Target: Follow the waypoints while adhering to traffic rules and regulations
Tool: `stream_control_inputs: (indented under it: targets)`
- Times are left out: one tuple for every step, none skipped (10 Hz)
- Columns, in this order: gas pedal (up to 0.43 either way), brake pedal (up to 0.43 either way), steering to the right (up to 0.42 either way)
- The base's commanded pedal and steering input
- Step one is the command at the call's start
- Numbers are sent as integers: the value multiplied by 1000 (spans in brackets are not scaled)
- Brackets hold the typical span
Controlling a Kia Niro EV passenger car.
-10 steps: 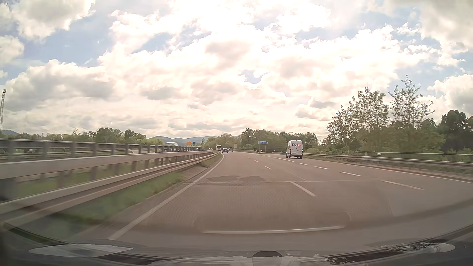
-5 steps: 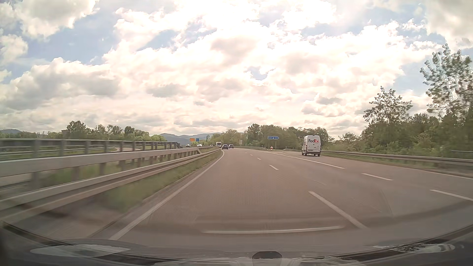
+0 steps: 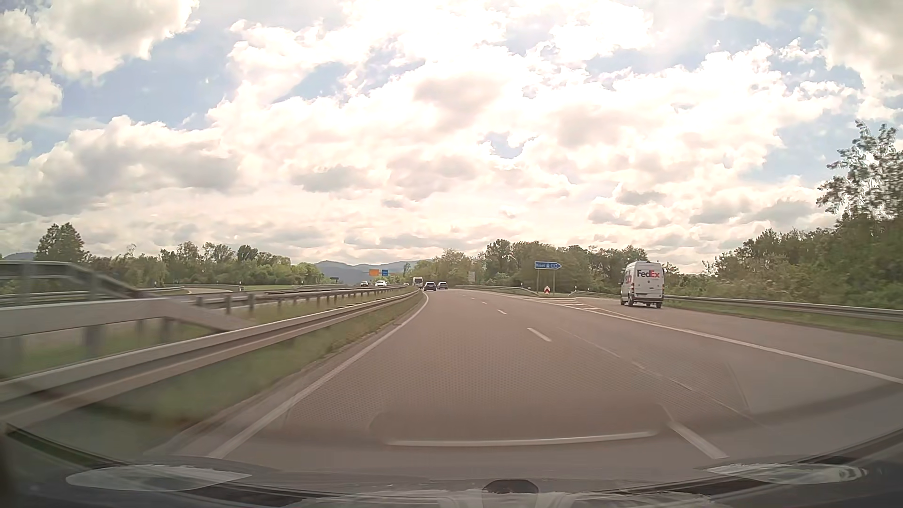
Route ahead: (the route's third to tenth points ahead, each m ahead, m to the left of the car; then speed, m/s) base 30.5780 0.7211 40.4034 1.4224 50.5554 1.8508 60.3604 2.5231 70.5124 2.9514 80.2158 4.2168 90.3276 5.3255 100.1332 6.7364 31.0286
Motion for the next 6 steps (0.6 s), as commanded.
stream_control_inputs:
  targets:
    - [209,0,-11]
    - [209,0,-11]
    - [209,0,-11]
    - [209,0,-11]
    - [209,0,-11]
    - [209,0,-11]
